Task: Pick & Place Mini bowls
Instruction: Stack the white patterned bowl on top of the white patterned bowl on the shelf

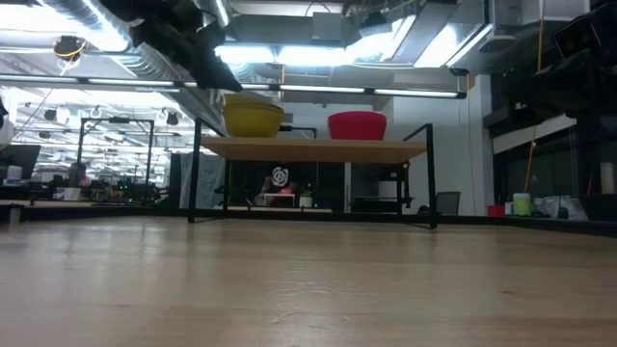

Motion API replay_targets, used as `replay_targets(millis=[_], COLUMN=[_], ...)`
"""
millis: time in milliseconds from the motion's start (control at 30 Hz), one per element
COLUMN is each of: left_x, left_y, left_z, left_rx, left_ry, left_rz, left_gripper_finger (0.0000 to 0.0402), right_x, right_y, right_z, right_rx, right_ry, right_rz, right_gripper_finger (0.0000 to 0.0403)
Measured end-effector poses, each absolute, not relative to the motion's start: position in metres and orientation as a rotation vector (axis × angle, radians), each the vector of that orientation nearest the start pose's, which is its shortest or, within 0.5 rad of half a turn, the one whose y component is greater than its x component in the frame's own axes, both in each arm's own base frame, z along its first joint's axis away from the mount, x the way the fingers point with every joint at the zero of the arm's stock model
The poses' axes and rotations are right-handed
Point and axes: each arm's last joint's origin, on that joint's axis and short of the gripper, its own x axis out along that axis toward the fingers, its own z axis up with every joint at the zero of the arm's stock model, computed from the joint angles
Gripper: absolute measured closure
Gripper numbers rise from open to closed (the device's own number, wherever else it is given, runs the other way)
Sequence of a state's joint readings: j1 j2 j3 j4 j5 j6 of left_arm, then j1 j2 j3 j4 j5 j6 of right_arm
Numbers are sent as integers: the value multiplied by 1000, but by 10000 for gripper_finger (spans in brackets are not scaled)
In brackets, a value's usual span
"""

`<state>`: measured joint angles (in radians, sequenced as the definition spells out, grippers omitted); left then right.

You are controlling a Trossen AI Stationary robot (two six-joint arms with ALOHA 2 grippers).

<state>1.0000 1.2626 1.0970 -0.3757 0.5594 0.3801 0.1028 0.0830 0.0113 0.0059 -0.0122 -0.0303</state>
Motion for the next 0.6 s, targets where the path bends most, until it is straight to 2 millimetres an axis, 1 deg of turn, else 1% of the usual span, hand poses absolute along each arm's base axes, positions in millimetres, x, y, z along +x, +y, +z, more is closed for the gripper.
replay_targets(millis=[267, 600], left_x=[156, 157], left_y=[221, 217], left_z=[327, 323], left_rx=[-11, 13], left_ry=[456, 492], left_rz=[359, 316], left_gripper_finger=[400, 400], right_x=[101, 101], right_y=[11, 11], right_z=[161, 161], right_rx=[-37, -37], right_ry=[64, 64], right_rz=[116, 116], right_gripper_finger=[397, 397])
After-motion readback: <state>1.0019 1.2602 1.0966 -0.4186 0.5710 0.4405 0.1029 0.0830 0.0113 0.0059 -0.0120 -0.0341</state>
